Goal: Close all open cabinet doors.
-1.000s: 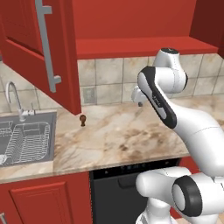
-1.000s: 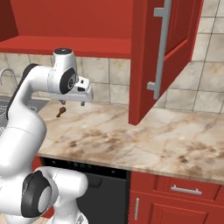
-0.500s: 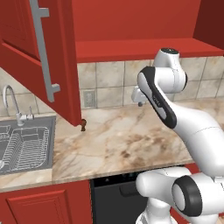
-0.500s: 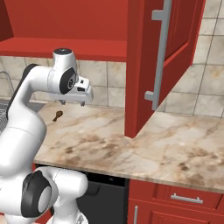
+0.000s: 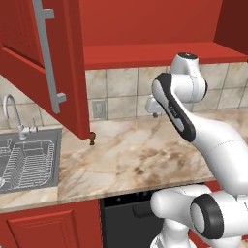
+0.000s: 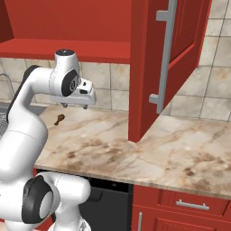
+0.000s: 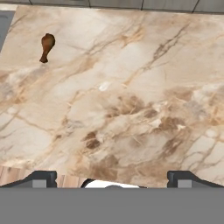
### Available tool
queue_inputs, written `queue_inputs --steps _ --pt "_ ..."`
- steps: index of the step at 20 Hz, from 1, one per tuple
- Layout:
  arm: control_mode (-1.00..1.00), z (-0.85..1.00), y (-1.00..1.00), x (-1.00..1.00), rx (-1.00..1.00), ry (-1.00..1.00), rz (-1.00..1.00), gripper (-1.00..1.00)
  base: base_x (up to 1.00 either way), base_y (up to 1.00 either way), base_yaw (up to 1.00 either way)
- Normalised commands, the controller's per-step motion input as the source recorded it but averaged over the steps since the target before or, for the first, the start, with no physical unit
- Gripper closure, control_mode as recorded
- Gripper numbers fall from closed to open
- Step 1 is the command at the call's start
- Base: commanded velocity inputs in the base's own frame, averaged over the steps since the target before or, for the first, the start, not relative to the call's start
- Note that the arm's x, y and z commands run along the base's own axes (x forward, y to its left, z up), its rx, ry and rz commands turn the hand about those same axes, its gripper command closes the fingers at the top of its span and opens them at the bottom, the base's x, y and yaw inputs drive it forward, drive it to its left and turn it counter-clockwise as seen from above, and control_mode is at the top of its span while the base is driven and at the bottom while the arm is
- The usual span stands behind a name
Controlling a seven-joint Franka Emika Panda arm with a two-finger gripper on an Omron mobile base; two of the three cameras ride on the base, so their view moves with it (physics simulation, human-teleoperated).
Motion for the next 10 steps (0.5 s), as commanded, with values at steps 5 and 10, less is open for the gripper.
queue_inputs --steps 5,10 --pt "1.0 0.0 0.0 0.0 0.0 0.0 0.0 -1.0 0.0 0.0 0.0" --pt "1.0 0.0 0.0 0.0 0.0 0.0 0.0 -1.0 -0.07 0.0 0.0"
